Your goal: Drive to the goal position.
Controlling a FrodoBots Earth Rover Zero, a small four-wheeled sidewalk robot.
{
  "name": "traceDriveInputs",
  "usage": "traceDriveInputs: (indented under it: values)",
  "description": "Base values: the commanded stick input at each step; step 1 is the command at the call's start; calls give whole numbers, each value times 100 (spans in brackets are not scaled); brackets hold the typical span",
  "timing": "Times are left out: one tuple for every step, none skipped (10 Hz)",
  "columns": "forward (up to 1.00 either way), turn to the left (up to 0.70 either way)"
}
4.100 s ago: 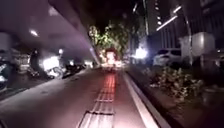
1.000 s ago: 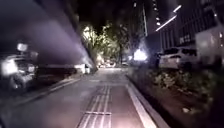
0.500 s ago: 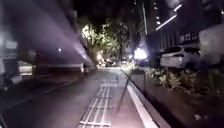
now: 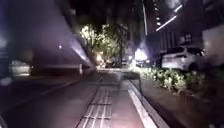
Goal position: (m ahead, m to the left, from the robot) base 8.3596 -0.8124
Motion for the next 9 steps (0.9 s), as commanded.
traceDriveInputs:
  values:
    - [45,0]
    - [45,0]
    - [45,0]
    - [45,0]
    - [45,0]
    - [45,0]
    - [45,0]
    - [45,0]
    - [45,0]
